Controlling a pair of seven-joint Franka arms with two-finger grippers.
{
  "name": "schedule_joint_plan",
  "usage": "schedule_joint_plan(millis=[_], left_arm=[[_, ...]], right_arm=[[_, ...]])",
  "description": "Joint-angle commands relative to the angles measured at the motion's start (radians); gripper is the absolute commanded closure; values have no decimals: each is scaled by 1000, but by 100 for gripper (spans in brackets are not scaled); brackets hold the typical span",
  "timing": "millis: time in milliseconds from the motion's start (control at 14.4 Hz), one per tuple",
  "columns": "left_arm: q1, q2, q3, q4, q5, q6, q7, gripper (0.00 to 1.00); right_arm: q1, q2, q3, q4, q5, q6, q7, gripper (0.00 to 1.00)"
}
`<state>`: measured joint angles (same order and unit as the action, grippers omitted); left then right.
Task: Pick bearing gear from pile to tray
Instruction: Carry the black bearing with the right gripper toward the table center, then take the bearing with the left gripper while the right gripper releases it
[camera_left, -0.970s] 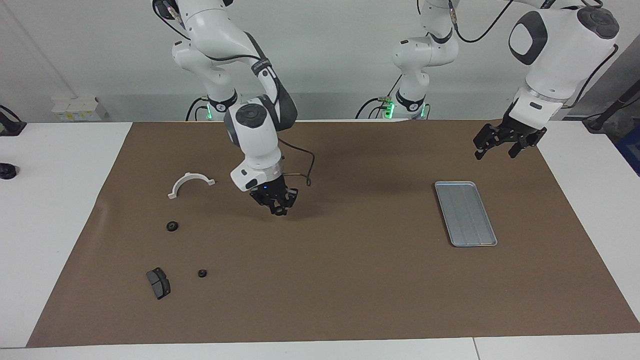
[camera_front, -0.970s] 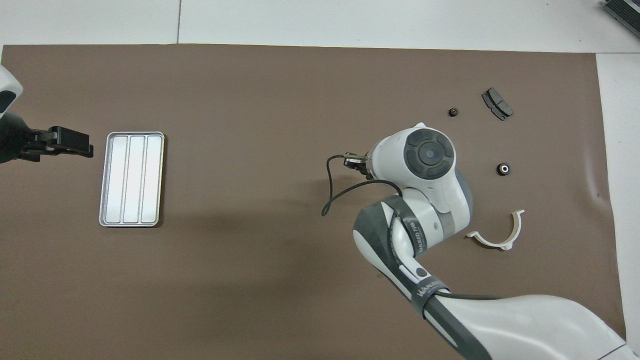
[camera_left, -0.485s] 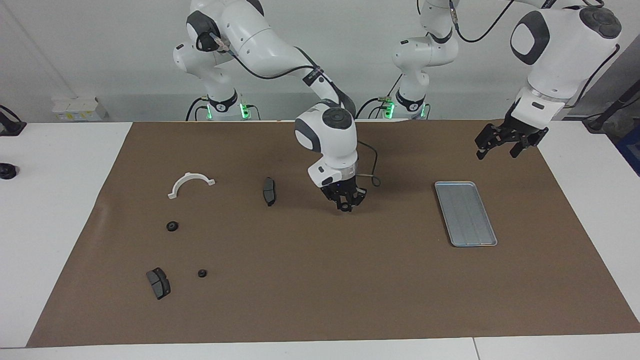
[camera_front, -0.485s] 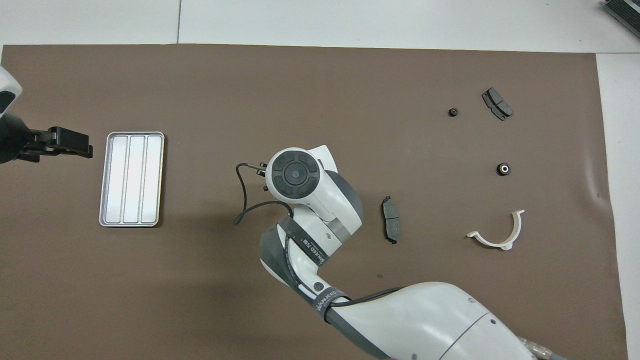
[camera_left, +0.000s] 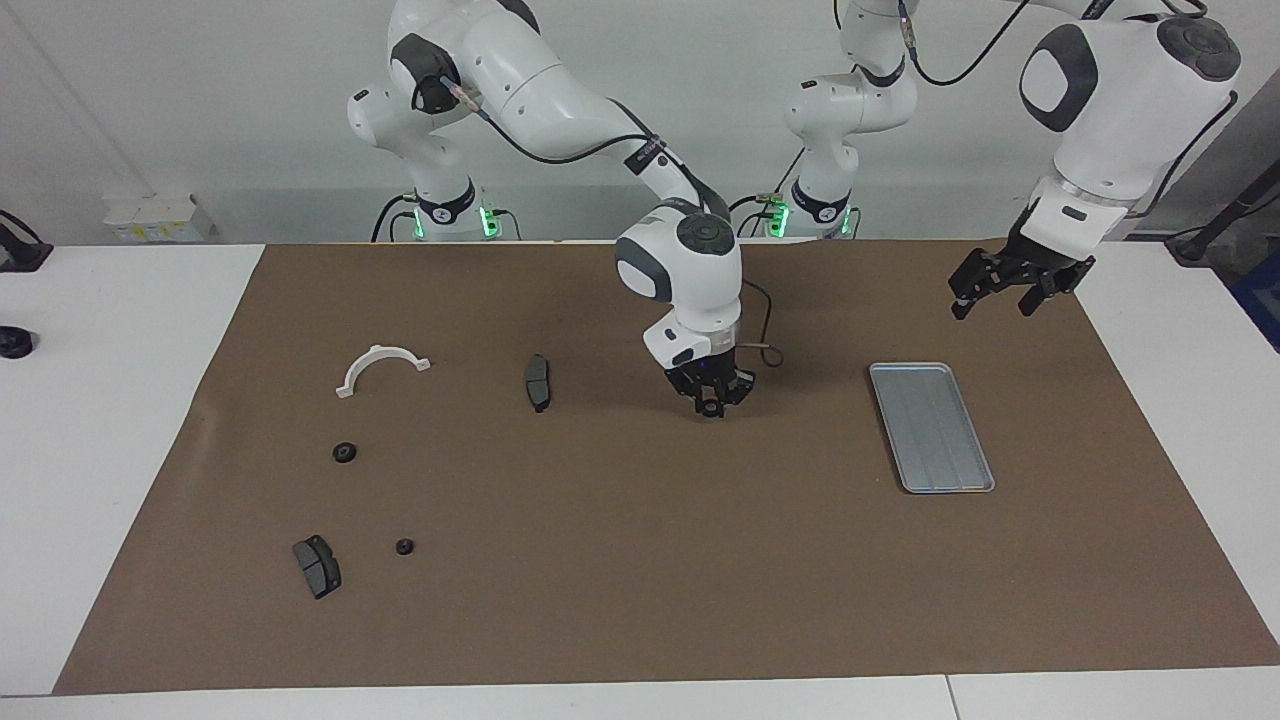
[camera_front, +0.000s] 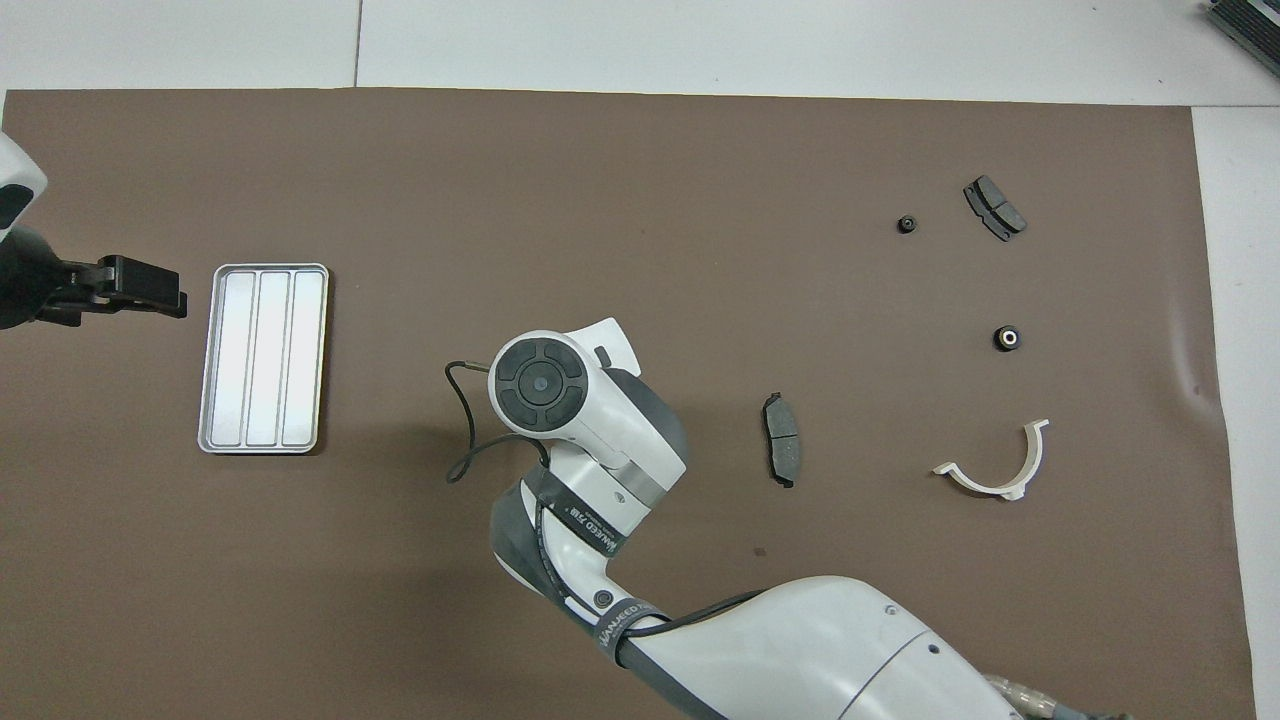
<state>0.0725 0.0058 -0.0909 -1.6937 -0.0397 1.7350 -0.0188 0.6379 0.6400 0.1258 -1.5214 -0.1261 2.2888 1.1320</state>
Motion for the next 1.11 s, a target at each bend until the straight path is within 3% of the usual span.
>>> schedule_joint_plan(millis=[0, 139, 277, 485, 693, 1039], left_arm=[[7, -33, -4, -38, -8, 17, 4, 0], [4, -33, -4, -40, -8, 24, 2, 0], [0, -35, -4, -49, -8, 37, -21, 0], [-29, -35, -10, -58, -8, 52, -73, 0], [-143, -30, -10, -98, -8, 115, -220, 0], [-344, 45, -9, -124, -6, 227, -403, 0]], right_arm=[[0, -17, 2, -17, -27, -18, 20, 66], [2, -17, 0, -13, -38, -22, 14, 0], [-10, -40, 0, -14, -47, -32, 8, 0], [-90, -147, 0, -71, -44, -65, -65, 0], [-182, -284, 2, -204, -23, -63, -193, 0], [-334, -416, 2, -316, 46, -106, -430, 0]])
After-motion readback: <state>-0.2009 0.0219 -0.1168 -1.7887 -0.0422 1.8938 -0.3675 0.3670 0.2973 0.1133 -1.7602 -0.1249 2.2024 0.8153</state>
